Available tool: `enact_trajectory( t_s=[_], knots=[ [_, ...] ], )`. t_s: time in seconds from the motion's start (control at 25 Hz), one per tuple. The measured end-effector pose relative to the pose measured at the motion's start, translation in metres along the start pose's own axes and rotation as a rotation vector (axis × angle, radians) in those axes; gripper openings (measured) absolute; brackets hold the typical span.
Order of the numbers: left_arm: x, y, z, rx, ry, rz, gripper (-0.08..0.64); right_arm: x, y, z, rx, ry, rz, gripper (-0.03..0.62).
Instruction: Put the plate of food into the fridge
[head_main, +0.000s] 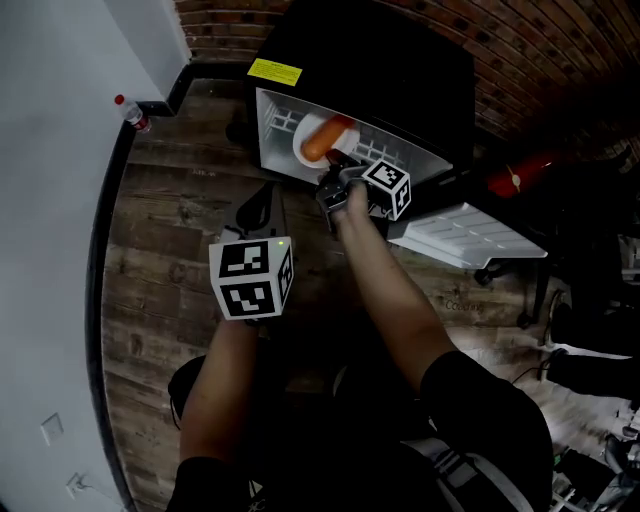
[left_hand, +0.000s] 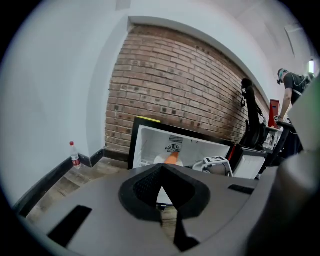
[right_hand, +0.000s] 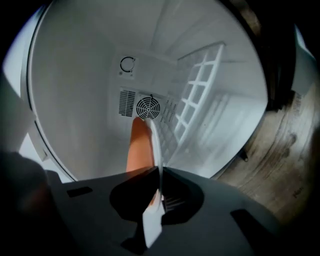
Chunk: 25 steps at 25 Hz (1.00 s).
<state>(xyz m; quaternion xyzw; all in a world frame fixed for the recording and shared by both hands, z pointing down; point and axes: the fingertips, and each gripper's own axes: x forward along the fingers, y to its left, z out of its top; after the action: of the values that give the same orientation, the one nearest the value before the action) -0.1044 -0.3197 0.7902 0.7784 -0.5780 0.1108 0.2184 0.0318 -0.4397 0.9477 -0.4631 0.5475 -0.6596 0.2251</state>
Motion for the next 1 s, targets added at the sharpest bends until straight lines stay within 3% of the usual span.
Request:
enact_trajectory(
  t_s=[0.32, 0.6, 0.8, 1.0],
  knots=[
    [-0.008, 0.027, 0.009, -0.061, -0.019, 0.024, -0.005, 0.059, 0.018, 0.008, 0.076, -0.092, -0.047, 0.026],
    [-0.005, 0.035, 0.004, -0.033, -0.005, 0.043, -0.005, 0.087, 0.018, 0.008, -0.006, -0.116, -0.121, 0.026],
    [-0.008, 0.025, 0.013, -0.017, -0.025, 0.018, -0.005, 0.089, 0.022, 0.012, -0.142, -0.142, -0.160, 0.034],
    [-0.005, 0.022, 0.012, -0.003, -0.022, 0.020, -0.005, 0.087, 0.026, 0.020, -0.436, -0.199, -0.250, 0.055]
  ],
)
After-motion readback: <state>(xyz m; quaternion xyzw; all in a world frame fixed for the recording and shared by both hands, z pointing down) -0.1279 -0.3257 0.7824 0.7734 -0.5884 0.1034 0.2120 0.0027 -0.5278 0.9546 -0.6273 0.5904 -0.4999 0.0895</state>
